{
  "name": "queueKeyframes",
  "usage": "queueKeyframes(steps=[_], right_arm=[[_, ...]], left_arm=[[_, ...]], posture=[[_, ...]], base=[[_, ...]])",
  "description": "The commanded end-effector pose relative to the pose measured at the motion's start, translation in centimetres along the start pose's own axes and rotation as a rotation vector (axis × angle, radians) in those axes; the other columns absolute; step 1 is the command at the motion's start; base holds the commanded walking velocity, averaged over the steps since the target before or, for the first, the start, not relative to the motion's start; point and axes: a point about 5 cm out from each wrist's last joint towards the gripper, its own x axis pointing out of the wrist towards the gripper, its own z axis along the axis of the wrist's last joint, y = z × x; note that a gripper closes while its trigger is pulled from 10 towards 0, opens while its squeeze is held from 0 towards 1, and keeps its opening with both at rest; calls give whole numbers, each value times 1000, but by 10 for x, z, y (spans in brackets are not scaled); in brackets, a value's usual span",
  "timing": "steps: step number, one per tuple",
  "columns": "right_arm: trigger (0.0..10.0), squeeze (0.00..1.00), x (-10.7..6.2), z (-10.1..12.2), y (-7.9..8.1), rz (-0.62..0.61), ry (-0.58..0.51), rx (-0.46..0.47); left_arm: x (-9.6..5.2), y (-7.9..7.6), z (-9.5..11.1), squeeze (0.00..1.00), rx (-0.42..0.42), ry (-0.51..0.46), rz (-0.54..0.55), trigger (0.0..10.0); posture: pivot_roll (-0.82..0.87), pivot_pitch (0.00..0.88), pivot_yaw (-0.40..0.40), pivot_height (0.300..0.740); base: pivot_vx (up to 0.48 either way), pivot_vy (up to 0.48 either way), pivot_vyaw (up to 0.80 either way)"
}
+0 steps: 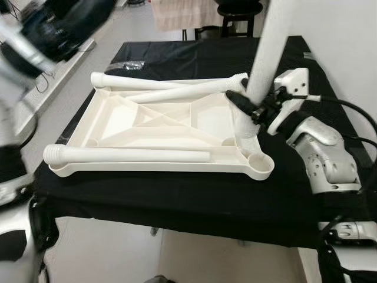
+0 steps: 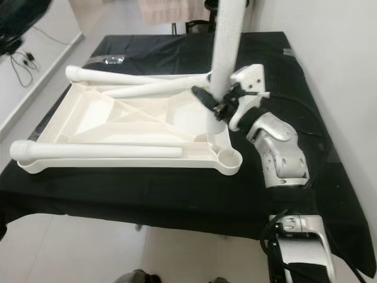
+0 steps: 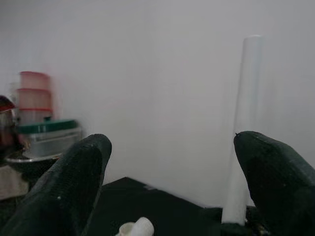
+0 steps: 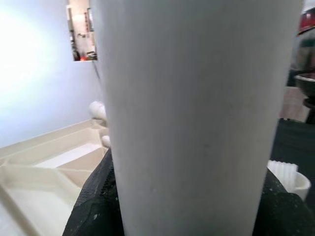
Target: Building children table
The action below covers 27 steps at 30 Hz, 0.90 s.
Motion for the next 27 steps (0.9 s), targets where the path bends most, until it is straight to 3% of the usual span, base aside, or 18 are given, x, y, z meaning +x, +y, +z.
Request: queueKeyframes(steps=[1, 2, 3, 4, 5, 6, 8, 10, 11, 14, 16, 20, 23, 24, 27], right_arm=[[0, 0, -1, 0, -1, -12, -12, -9], [0, 0, -2, 2, -5, -33, -19, -13], [0, 0, -4, 4, -9, -54, -27, -11], [0, 0, -4, 4, -9, -54, -27, -11], [0, 0, -5, 5, -12, -67, -32, -7], [10000, 0, -7, 6, -15, -72, -36, -5], [10000, 0, -7, 6, -15, -72, -36, -5], [10000, 0, -11, 7, -13, -44, -45, -4], [10000, 0, -11, 7, -13, -44, -45, -4], [10000, 0, -20, 1, -1, 123, -34, 6], [10000, 0, -26, -3, 6, 230, -19, 23], [10000, 0, -32, -5, 8, 307, -2, 40], [10000, 0, -43, -6, 8, 404, 24, 54], [10000, 0, -43, -6, 8, 404, 24, 54], [10000, 0, -53, -6, -3, 411, 51, 56]], left_arm=[[0, -8, 1, 1000, -7, -6, -24, 10000], [-3, -17, -13, 1000, -43, 19, -37, 10000], [-5, -28, -31, 804, -86, 49, -50, 10000], [-5, -28, -31, 804, -86, 49, -50, 10000], [-7, -37, -45, 16, -122, 76, -58, 10000], [-10, -47, -62, 0, -147, 120, -62, 10000], [-10, -47, -62, 0, -147, 120, -62, 10000], [-20, -66, -101, 0, -198, 237, -51, 10000], [-20, -66, -101, 0, -198, 237, -51, 10000], [-35, -101, -151, 0, -224, 427, -76, 10000], [-40, -121, -166, 0, -232, 503, -116, 10000], [-44, -137, -177, 0, -222, 558, -154, 10000], [-53, -155, -191, 0, -112, 652, -204, 10000], [-53, -155, -191, 0, -112, 652, -204, 10000], [-60, -171, -196, 0, -113, 665, -180, 10000]], posture=[[16, 134, 29, 740], [18, 138, 29, 740], [17, 145, 30, 740], [17, 145, 30, 740], [19, 146, 31, 740], [19, 153, 34, 740], [19, 153, 34, 740], [11, 161, 40, 740], [11, 161, 40, 740], [7, 170, 39, 740], [10, 174, 39, 740], [15, 179, 41, 740], [34, 195, 39, 740], [34, 195, 39, 740], [40, 215, 38, 740]], base=[[0, 0, 0], [0, 0, 0], [0, 0, 0], [0, 0, 0], [0, 0, 0], [0, 0, 0], [0, 0, 0], [0, 0, 0], [0, 0, 0], [0, 0, 0], [0, 0, 0], [0, 0, 0], [0, 0, 0], [0, 0, 0], [0, 0, 0]])
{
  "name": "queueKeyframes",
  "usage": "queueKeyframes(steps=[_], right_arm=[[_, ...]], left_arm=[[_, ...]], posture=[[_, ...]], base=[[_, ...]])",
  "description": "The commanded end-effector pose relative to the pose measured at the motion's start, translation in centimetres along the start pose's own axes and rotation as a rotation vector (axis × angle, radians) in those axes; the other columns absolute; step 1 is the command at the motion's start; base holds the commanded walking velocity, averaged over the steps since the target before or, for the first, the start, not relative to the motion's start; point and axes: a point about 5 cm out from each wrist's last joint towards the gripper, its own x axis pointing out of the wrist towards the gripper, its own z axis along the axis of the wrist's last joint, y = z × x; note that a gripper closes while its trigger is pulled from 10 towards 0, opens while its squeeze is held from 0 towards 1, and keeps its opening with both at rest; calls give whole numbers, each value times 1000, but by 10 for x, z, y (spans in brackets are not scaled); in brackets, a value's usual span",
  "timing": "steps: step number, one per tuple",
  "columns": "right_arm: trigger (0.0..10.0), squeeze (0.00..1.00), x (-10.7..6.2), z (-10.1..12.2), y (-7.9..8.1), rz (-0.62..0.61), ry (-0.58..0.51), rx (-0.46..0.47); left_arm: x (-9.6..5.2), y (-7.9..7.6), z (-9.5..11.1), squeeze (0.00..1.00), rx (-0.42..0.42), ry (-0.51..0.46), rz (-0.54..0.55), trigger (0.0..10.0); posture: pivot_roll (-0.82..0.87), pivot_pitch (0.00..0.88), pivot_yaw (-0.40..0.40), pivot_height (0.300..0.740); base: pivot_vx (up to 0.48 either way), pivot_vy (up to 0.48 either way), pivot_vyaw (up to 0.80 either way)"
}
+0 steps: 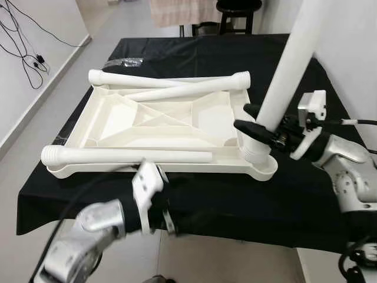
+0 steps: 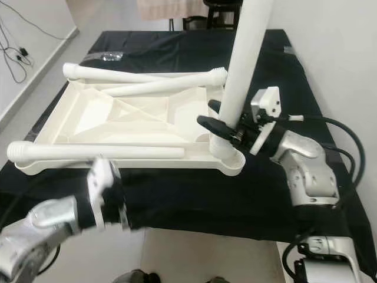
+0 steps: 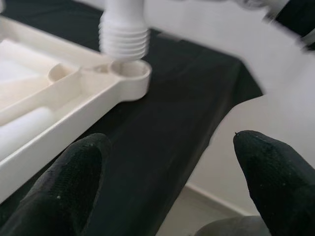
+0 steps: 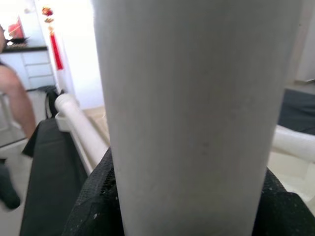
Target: Building children table
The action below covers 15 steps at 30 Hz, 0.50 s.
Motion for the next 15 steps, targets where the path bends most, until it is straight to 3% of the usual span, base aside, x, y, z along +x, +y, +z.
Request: queueKeyframes(steps=[1, 6, 10, 12, 15], right_arm=[[10000, 0, -11, 2, -3, 9, -7, 16], [10000, 0, -21, 3, -2, 33, -1, 34], [10000, 0, -23, 3, -1, 45, 1, 43], [10000, 0, -28, 4, 1, 67, 3, 60], [10000, 0, -30, 5, 3, 88, 0, 74]], left_arm=[[0, -13, -4, 0, 19, 10, 10, 10000], [-2, -24, -11, 0, 107, 49, 61, 10000], [-2, -27, -12, 0, 121, 55, 64, 10000], [-8, -28, -11, 0, 174, 66, 97, 10000], [-13, -31, -10, 0, 211, 76, 125, 10000]], posture=[[44, 232, 41, 740], [55, 269, 50, 740], [55, 269, 50, 740], [74, 325, 64, 740], [77, 342, 70, 740]], base=[[0, 0, 0], [0, 0, 0], [0, 0, 0], [0, 0, 0], [0, 0, 0]])
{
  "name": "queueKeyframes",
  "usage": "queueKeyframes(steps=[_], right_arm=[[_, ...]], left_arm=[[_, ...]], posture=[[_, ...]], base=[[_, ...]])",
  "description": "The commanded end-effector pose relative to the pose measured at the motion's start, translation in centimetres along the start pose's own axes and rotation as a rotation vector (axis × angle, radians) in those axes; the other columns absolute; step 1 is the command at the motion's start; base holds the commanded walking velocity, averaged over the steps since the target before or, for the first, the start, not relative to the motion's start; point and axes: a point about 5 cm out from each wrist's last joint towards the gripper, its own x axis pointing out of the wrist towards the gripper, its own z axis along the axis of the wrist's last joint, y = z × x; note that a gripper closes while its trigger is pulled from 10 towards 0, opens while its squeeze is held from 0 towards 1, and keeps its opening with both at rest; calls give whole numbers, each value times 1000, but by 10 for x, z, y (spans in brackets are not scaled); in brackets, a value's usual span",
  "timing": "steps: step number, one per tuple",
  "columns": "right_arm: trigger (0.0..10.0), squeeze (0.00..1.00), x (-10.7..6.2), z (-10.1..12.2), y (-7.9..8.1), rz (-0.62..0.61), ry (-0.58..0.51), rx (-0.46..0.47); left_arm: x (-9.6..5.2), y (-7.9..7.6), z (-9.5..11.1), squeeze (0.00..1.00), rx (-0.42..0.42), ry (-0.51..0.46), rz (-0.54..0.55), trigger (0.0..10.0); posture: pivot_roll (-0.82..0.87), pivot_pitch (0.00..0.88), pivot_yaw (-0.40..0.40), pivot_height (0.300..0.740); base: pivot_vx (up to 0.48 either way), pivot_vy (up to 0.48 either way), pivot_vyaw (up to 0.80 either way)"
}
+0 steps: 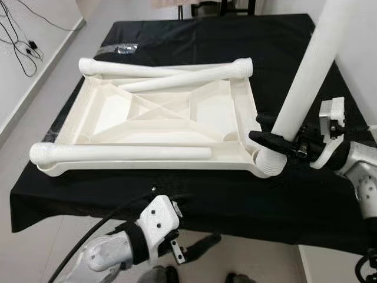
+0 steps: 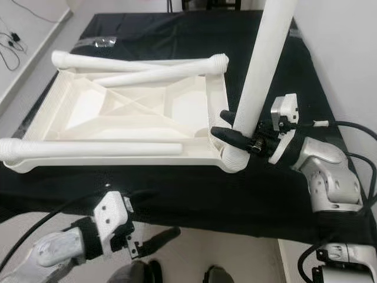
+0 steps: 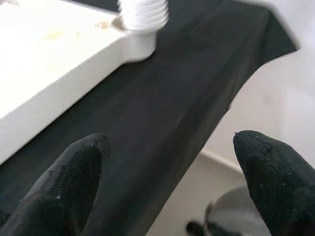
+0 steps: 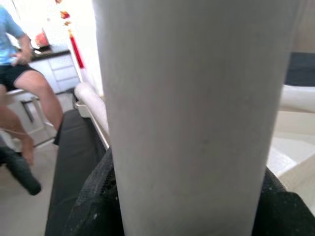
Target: Building children table
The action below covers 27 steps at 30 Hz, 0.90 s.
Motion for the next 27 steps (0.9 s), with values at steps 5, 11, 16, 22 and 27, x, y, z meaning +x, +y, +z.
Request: queueKeyframes(steps=[5, 11, 16, 22, 27], right_arm=[[10000, 0, -2, 1, 3, 19, -13, 33], [10000, 0, 3, 0, 6, 29, -25, 41], [10000, 0, 13, 4, 2, 71, -33, 27], [10000, 0, 16, 10, -5, 92, -30, -5], [10000, 0, 20, 20, -5, 171, -20, -69]], left_arm=[[-9, -6, 1, 0, 60, 23, 39, 10000], [-13, -11, 3, 0, 70, 26, 61, 10000], [-16, -14, 3, 0, 73, 28, 69, 10000], [-18, -15, 3, 0, 79, 31, 75, 10000], [-22, -15, 4, 0, 88, 37, 85, 10000]], posture=[[84, 366, 82, 740], [106, 397, 89, 740], [115, 403, 88, 740], [127, 405, 86, 740], [142, 411, 90, 740]], base=[[0, 0, 0], [0, 0, 0], [0, 0, 0], [0, 0, 0], [0, 0, 0]])
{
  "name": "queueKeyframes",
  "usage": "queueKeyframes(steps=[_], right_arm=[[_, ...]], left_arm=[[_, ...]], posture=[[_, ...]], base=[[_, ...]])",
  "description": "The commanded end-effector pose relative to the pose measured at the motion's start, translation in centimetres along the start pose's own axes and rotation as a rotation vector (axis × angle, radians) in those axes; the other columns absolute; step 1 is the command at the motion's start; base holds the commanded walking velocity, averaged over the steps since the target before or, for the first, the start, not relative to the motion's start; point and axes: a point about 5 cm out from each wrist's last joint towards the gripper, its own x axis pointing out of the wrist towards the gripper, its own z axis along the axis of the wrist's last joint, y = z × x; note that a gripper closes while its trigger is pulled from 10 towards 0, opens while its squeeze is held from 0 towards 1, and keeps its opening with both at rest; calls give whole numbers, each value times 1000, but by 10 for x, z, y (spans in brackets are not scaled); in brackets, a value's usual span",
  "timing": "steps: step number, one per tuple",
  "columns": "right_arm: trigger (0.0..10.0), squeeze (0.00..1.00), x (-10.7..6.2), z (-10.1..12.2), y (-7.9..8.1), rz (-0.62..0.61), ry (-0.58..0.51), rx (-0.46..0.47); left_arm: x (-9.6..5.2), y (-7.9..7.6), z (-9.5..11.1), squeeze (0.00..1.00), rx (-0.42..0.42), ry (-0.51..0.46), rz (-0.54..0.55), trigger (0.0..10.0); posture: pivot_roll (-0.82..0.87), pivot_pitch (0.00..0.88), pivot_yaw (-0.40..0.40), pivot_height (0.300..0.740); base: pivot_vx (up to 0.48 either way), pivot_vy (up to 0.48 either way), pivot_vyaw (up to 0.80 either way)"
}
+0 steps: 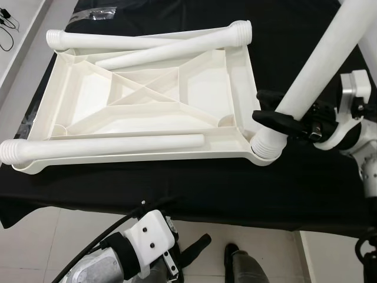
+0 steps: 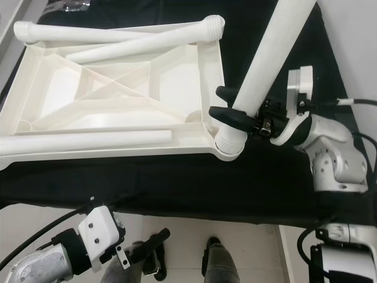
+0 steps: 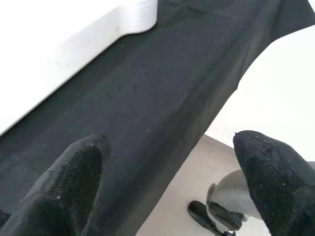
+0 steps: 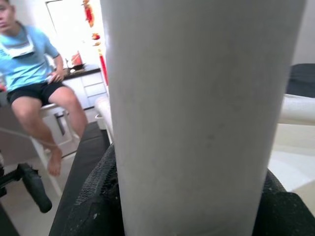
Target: Building children table
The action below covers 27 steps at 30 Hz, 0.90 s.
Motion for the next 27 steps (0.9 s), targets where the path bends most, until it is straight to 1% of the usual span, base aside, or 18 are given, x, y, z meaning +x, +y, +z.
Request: queueKeyframes(steps=[1, 2, 4, 5, 8, 10, 12, 13, 14, 15, 16, 19, 21, 27], right_arm=[[10000, 0, 2, -13, 3, 31, 73, 18], [10000, 0, 2, -13, 3, 31, 73, 18], [10000, 0, 8, -13, 9, 94, 83, -3], [10000, 0, 8, -13, 9, 94, 83, -3], [10000, 0, 16, -17, 15, 157, 99, -29], [10000, 0, 18, -18, 17, 176, 109, -39], [10000, 0, 22, -20, 17, 202, 130, -69], [10000, 0, 22, -20, 17, 202, 130, -69], [10000, 0, 24, -21, 16, 216, 152, -95], [10000, 0, 24, -21, 16, 216, 152, -95], [10000, 0, 26, -21, 15, 233, 173, -119], [10000, 0, 29, -19, 12, 264, 197, -138], [10000, 0, 29, -17, 12, 293, 212, -130], [10000, 0, 29, -14, 10, 288, 187, -101]], left_arm=[[-6, -2, -1, 0, 17, 21, -7, 10000], [-6, -2, -1, 0, 17, 21, -7, 10000], [-8, -2, -1, 0, 21, 26, -9, 10000], [-8, -2, -1, 0, 21, 26, -9, 10000], [-10, -2, -2, 0, 25, 36, -13, 10000], [-10, -2, -2, 0, 26, 38, -15, 10000], [-11, -1, -2, 0, 28, 42, -15, 10000], [-11, -1, -2, 0, 28, 42, -15, 10000], [-11, -1, -2, 0, 31, 44, -16, 10000], [-11, -1, -2, 0, 31, 44, -16, 10000], [-11, -1, -3, 0, 33, 46, -16, 10000], [-11, 0, -3, 0, 36, 48, -15, 10000], [-10, 0, -3, 0, 37, 49, -14, 10000], [-9, 0, -3, 0, 36, 48, -11, 10000]], posture=[[143, 411, 91, 740], [143, 411, 91, 740], [153, 415, 97, 740], [153, 415, 97, 740], [165, 417, 105, 740], [165, 417, 105, 740], [166, 418, 107, 740], [166, 418, 107, 740], [170, 417, 108, 740], [170, 417, 108, 740], [171, 418, 107, 740], [170, 417, 105, 740], [169, 416, 101, 740], [160, 414, 95, 740]], base=[[0, 0, 0], [0, 0, 0], [0, 0, 0], [0, 0, 0], [0, 0, 0], [0, 0, 0], [0, 0, 0], [0, 0, 0], [0, 0, 0], [0, 0, 0], [0, 0, 0], [0, 0, 0], [0, 0, 0], [0, 0, 0]])
